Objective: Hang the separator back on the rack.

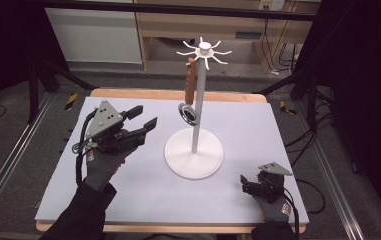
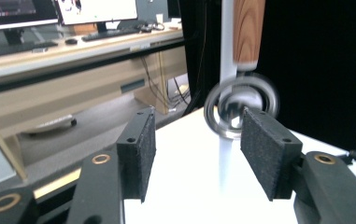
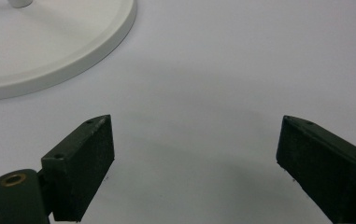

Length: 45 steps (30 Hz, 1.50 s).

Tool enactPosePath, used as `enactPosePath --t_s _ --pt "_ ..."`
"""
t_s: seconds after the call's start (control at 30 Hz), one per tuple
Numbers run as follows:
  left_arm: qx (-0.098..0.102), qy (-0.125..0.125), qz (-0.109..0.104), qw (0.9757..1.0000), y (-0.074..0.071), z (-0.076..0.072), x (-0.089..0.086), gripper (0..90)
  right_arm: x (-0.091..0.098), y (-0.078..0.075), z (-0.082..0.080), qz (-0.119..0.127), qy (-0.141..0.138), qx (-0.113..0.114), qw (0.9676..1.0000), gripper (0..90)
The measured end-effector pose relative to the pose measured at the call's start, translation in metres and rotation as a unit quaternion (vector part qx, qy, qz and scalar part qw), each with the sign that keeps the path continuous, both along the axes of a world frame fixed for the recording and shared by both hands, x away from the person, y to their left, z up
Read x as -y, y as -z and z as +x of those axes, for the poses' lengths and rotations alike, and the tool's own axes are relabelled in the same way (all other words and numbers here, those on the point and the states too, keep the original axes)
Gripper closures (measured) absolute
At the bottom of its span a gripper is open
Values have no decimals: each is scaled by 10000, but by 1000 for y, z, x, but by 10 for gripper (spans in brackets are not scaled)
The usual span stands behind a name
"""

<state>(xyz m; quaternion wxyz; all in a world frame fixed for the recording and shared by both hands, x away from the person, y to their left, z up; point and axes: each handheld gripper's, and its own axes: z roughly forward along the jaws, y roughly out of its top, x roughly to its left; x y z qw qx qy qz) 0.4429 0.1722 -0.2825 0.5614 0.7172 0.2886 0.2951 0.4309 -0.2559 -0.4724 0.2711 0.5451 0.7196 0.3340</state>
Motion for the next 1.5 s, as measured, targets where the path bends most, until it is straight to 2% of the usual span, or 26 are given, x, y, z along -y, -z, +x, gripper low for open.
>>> enactPosePath --t_s 0.17,0.3,0.4,0.43,0.47,0.57,0.8,0.83,0.87,0.93,1.07,1.2,1.23,1.27,1.5 --pt "-163 -186 174 9995 24 1 -13 410 0 0 0 31 24 -11 10000 112" --pt "-349 -317 384 9981 46 2 -23 397 1 0 0 27 33 -1 10000 112" --pt "-566 -405 437 9966 63 3 -32 393 1 0 -1 23 45 -15 10000 111" --pt "-566 -405 437 9966 63 3 -32 390 1 0 -1 30 46 -6 10000 111" --pt "-672 -471 483 9955 73 4 -38 388 1 0 -1 40 55 -11 10000 110" --pt "-852 -570 523 9934 88 5 -49 384 2 0 -1 27 39 -2 10000 109" --pt "-1108 -803 584 9889 116 3 -70 379 2 1 -1 26 64 -15 10000 108" --pt "-1108 -803 584 9889 116 3 -70 379 2 1 -1 24 75 -13 10000 107" --pt "-1162 -820 613 9879 124 2 -75 379 2 1 -1 30 87 -17 10000 107" --pt "-1212 -901 663 9863 132 -1 -81 380 3 1 -1 36 93 -17 9999 106" --pt "-1298 -1041 633 9840 145 -6 -94 381 4 1 0 41 110 -27 9999 103" --pt "-1420 -1180 671 9805 155 -9 -106 380 6 2 0 22 125 -15 9999 99" --pt "-1420 -1180 671 9805 155 -9 -106 380 6 2 0 22 125 -15 9999 99" --pt "-1473 -1238 688 9789 159 -10 -111 380 6 2 0 51 158 -42 9999 97" --pt "-1498 -1433 665 9760 165 -15 -126 377 7 2 0 15 179 -53 9998 90"
